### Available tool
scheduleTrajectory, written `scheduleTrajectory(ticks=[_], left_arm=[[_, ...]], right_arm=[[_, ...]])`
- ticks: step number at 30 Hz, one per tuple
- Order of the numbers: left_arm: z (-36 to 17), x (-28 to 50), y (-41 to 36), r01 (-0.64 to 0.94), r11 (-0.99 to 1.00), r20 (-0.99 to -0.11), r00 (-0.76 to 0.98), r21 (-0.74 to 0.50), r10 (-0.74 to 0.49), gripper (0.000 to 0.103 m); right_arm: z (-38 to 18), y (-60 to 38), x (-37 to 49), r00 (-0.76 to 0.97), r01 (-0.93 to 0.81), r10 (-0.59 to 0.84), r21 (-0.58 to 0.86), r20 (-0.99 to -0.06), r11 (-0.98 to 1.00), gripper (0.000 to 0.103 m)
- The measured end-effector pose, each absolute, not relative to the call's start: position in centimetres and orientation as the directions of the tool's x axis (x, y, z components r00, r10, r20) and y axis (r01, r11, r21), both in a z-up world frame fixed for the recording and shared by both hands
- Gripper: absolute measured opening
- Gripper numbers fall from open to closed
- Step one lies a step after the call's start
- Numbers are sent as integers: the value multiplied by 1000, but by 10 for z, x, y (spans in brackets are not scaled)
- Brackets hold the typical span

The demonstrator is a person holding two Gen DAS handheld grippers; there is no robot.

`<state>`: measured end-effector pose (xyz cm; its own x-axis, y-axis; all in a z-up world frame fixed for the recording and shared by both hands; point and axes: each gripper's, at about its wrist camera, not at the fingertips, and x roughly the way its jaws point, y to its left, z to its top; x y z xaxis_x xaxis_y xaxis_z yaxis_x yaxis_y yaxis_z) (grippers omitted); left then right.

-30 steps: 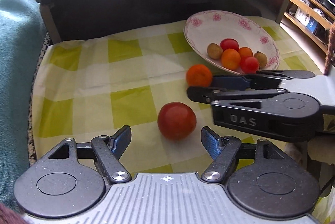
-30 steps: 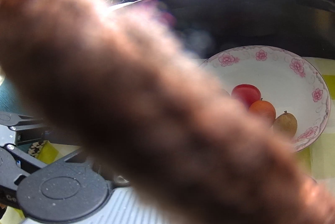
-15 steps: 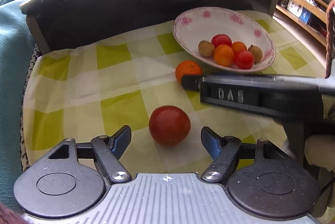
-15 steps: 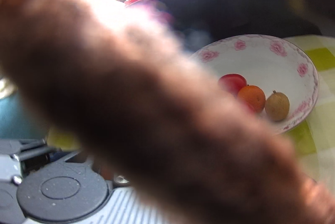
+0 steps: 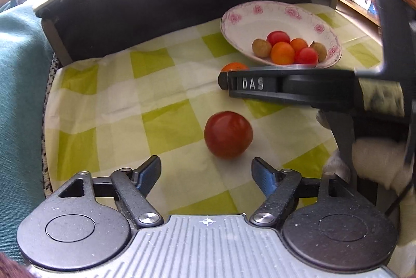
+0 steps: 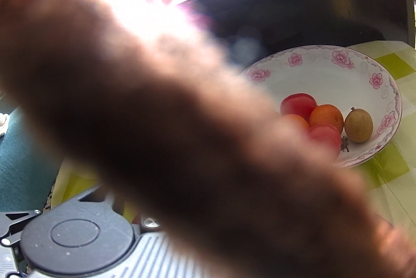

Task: Organize fruits
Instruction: 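Reach the right tool to the tangerine, close on it and lift, then close the left tool on the large red tomato while the right tool holds the tangerine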

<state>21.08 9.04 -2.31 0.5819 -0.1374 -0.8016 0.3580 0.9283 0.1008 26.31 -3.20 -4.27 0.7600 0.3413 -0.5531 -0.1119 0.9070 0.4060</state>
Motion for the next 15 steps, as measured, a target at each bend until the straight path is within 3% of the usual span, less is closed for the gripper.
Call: scheduleTrajectory(ticks=[4,15], left_arm=[[-23,210,89,361,928,-800,582,97,-143,84],[-30,223,79,341,940,-782,592,26,-194,83]], right_arm=[[-43,-44,270,727,-115,391,462,-564,879,34],[-19,-110,222,601,-283,409,295,-687,913,34]])
